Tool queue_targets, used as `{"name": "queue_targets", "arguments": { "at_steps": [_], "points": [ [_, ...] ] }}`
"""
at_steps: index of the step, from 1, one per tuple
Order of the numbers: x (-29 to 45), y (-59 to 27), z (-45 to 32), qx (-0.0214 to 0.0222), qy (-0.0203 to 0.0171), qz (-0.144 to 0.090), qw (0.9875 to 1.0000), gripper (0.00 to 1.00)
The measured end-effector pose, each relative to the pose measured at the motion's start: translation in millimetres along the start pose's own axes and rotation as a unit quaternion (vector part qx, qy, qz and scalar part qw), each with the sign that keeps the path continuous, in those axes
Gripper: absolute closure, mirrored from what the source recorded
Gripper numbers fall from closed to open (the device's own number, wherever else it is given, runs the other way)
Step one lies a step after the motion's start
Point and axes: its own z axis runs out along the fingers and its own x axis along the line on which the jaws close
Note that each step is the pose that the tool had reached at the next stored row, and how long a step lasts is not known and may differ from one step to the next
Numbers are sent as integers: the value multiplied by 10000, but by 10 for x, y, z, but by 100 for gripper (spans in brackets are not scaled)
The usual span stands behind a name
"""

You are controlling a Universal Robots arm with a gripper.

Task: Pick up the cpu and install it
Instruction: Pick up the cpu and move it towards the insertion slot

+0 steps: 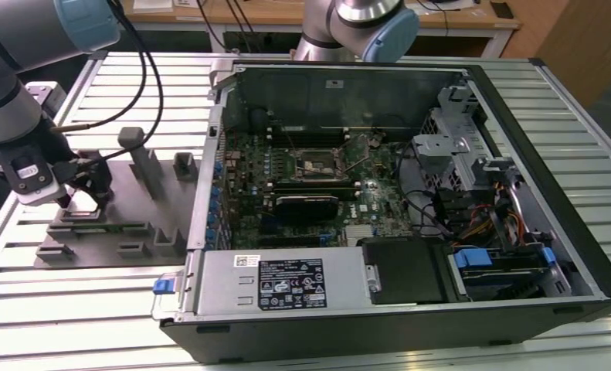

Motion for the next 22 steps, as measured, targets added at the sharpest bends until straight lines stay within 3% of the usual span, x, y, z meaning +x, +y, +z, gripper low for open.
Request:
{"name": "queue_targets", "arguments": {
  "at_steps": [3,6,13,15,16,22],
  "points": [
    [0,0,0,0,0,0,10000,37],
    [0,0,1,0,0,0,10000,46],
    [0,0,2,0,0,0,10000,46],
    [0,0,4,0,-1,0,10000,45],
    [0,0,3,0,0,0,10000,38],
    [-1,1,-12,-1,-1,0,10000,38]
  ]
}}
